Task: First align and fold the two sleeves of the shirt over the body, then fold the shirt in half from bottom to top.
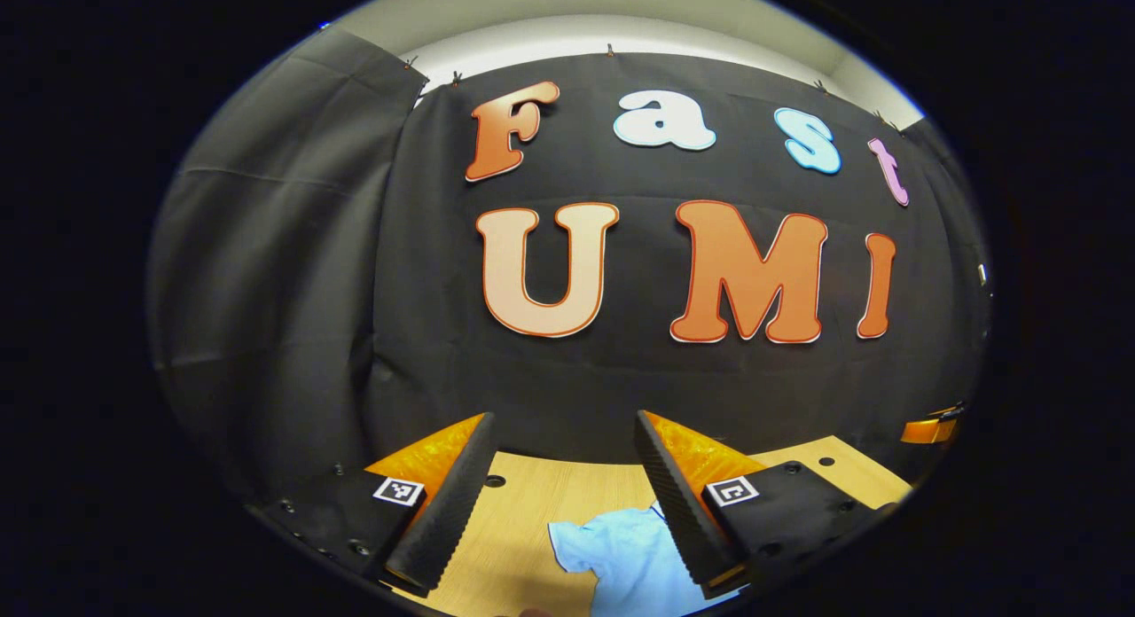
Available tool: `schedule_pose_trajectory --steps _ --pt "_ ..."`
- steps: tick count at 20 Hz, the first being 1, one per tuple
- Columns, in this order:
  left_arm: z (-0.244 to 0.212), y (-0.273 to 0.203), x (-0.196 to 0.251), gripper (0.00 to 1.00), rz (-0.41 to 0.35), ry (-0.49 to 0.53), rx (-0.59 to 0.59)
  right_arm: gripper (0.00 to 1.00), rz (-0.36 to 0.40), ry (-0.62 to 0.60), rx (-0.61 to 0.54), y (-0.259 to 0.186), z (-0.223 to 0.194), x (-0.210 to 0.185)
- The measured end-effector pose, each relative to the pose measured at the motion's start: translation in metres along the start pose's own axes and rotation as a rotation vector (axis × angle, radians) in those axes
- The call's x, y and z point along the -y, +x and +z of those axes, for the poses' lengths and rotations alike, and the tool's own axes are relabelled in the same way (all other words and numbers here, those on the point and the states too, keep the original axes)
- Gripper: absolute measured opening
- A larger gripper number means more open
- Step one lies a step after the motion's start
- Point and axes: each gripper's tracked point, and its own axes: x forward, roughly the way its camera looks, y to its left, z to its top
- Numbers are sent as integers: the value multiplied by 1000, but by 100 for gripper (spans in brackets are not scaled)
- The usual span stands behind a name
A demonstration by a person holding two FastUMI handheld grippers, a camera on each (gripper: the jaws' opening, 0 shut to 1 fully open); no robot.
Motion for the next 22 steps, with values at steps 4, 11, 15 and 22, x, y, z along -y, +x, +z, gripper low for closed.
schedule_pose_trajectory --steps 4,11,15,22 --pt "-9 21 4 100 -40 -2 -29 98 -49 -14 -17 1 -6 3" --pt "-16 42 2 100 -97 5 -49 98 -102 1 -43 -6 -12 -2" --pt "-25 44 -8 100 -100 -7 -62 98 -139 22 -105 12 -15 3" --pt "-37 49 -61 100 -9 9 -87 98 -225 85 -394 79 -57 32"
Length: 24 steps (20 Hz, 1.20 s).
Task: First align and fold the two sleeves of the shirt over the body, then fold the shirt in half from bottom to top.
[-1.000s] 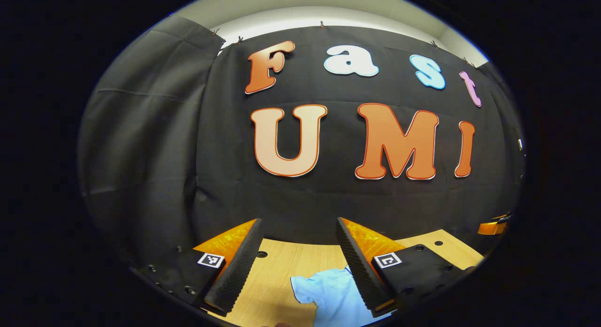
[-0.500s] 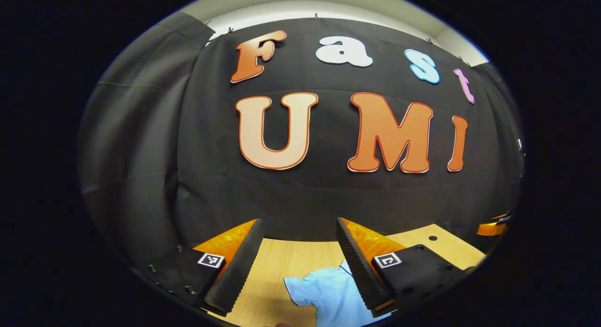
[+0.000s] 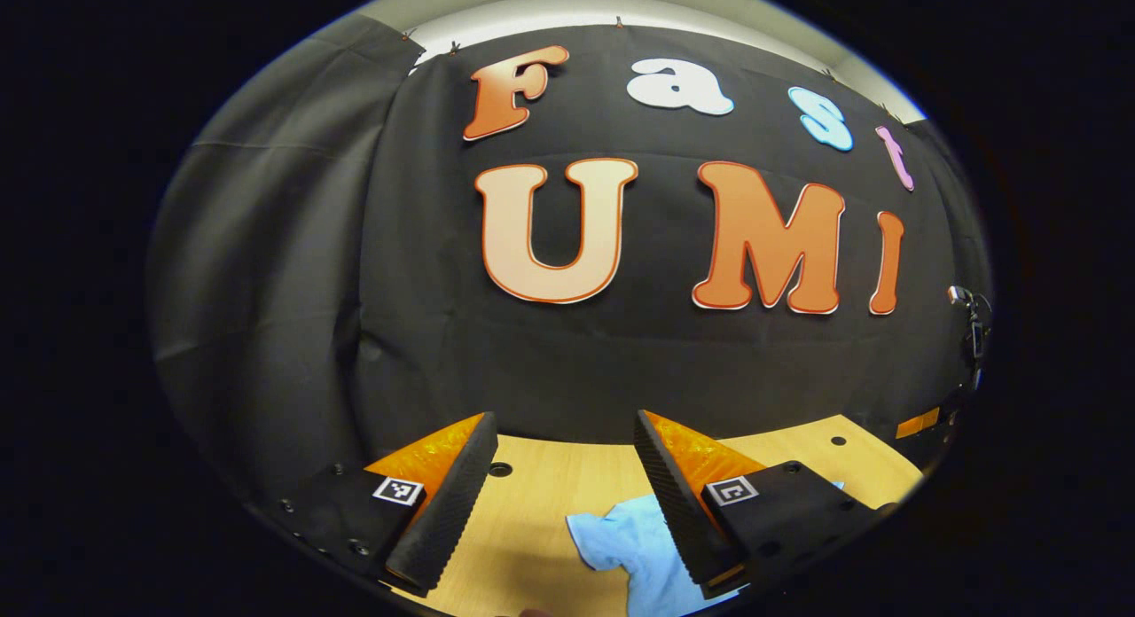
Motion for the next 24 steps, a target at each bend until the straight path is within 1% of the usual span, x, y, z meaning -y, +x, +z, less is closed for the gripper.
schedule_pose_trajectory --steps 1,3,5,7,10,13,14,18,19,20,22,24 --pt "-3 0 -10 100 19 6 -4 99 6 8 -47 14 -6 -1" --pt "-5 0 -25 100 48 13 -11 99 -35 -16 -122 45 -14 11" --pt "-8 0 -39 100 76 15 -18 99 -54 -17 -224 72 -32 17" --pt "-13 -1 -51 100 100 17 -26 99 -84 -6 -308 93 -49 25" --pt "-19 1 -62 100 126 19 -39 99 -107 -4 -402 119 -74 26" --pt "-29 0 -70 100 145 15 -60 99 -131 -8 -459 138 -89 27" --pt "-32 1 -72 98 151 15 -66 99 -136 -10 -484 144 -97 27" --pt "-43 1 -77 98 163 26 -89 99 -164 19 -548 159 -116 30" --pt "-44 0 -78 98 164 32 -95 99 -163 27 -558 160 -119 28" --pt "-46 1 -79 100 168 38 -98 99 -161 31 -572 160 -122 27" --pt "-50 1 -79 100 170 38 -108 99 -163 34 -587 162 -128 27" --pt "-55 3 -76 100 165 32 -120 100 -146 54 -592 165 -129 22"
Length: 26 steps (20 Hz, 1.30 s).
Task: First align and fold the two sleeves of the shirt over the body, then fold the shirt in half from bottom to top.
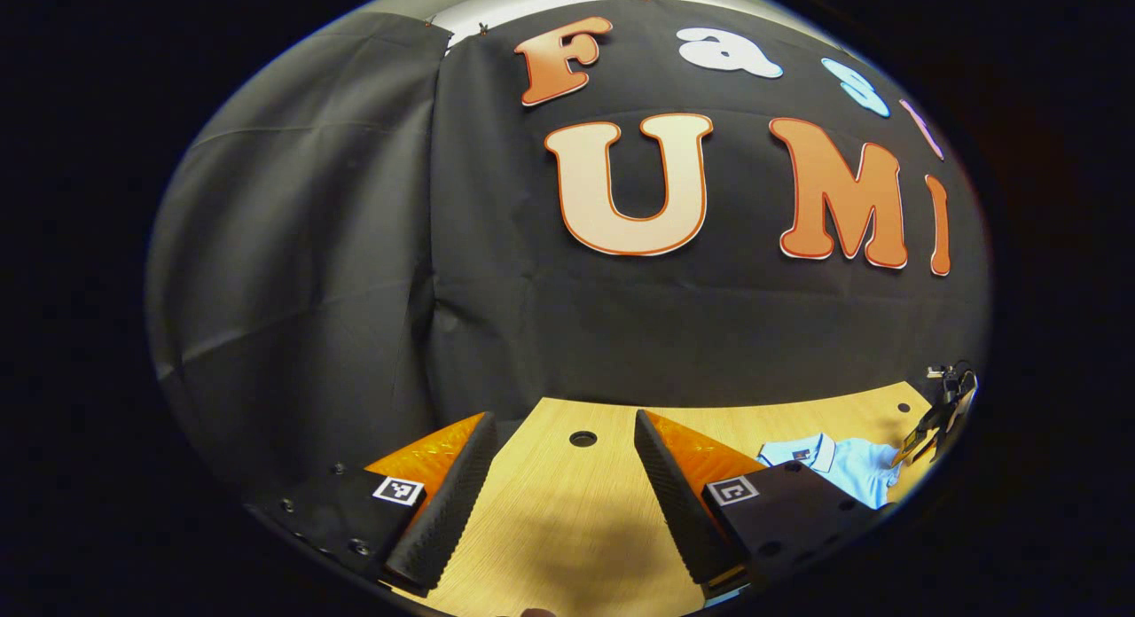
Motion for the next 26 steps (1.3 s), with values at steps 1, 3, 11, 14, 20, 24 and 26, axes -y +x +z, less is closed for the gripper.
schedule_pose_trajectory --steps 1,3,11,14,20,24,26 --pt "-1 0 1 100 -3 2 -2 98 0 1 -2 2 -1 0" --pt "3 -2 3 100 0 19 4 89 -10 -6 1 4 -1 3" --pt "3 -5 10 100 -9 9 0 36 8 40 30 6 4 3" --pt "2 -7 9 98 -11 2 -4 3 16 29 34 4 3 1" --pt "1 -13 -3 98 -13 -7 0 1 47 -54 149 -41 25 -19" --pt "2 -16 -14 98 -16 -28 3 1 95 -126 222 -83 35 -50" --pt "6 -19 -24 100 -12 -32 12 0 109 -179 250 -99 34 -70"
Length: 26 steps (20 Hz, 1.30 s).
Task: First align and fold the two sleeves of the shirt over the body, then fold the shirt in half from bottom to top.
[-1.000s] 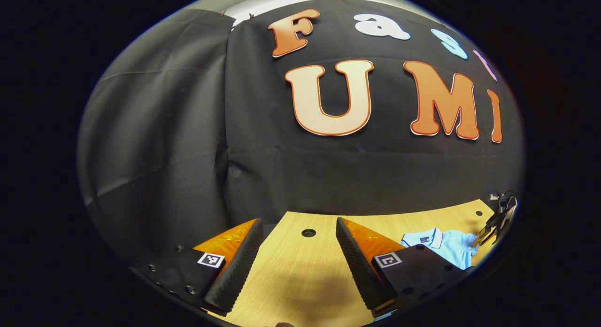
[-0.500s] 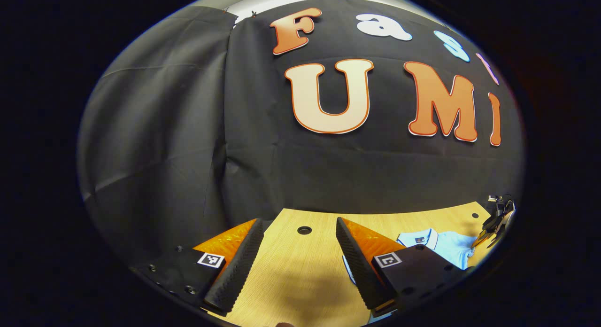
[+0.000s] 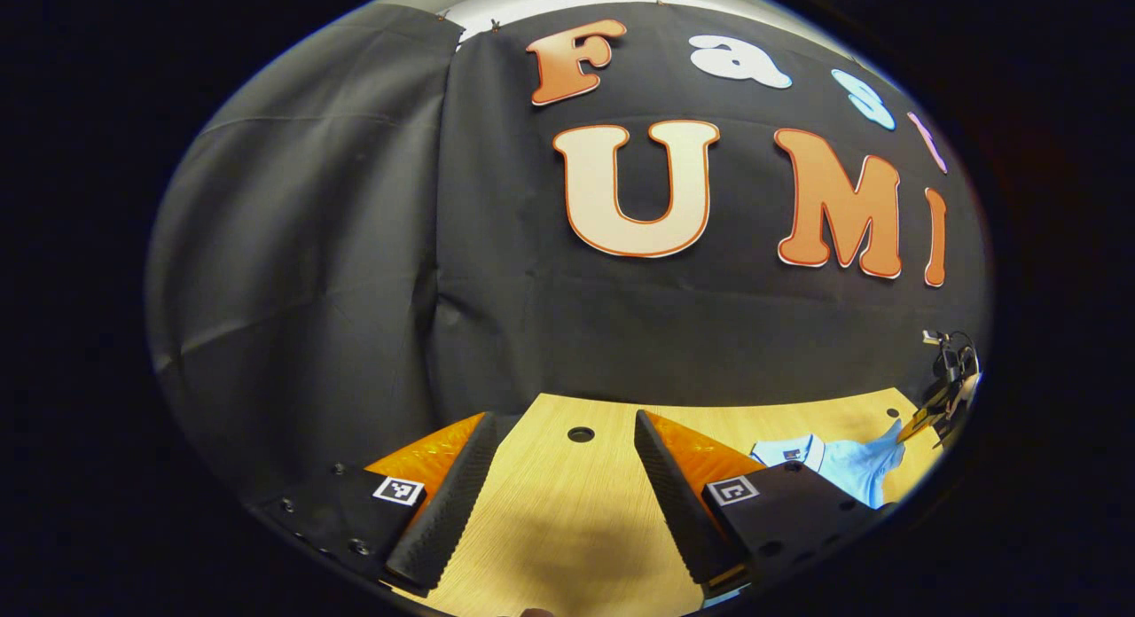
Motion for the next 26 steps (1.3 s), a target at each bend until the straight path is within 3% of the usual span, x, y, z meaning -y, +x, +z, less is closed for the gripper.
schedule_pose_trajectory --steps 7,15,22,26 --pt "1 -7 -43 100 36 -22 13 1 101 -80 -1 -28 -12 -83" --pt "-8 -9 -83 100 66 -36 -4 1 145 -190 13 -30 -27 -151" --pt "-16 -9 -83 100 66 -35 -23 2 226 -222 -16 -25 -55 -211" --pt "-19 -10 -80 98 42 -40 -39 10 295 -216 -33 -29 -70 -241"
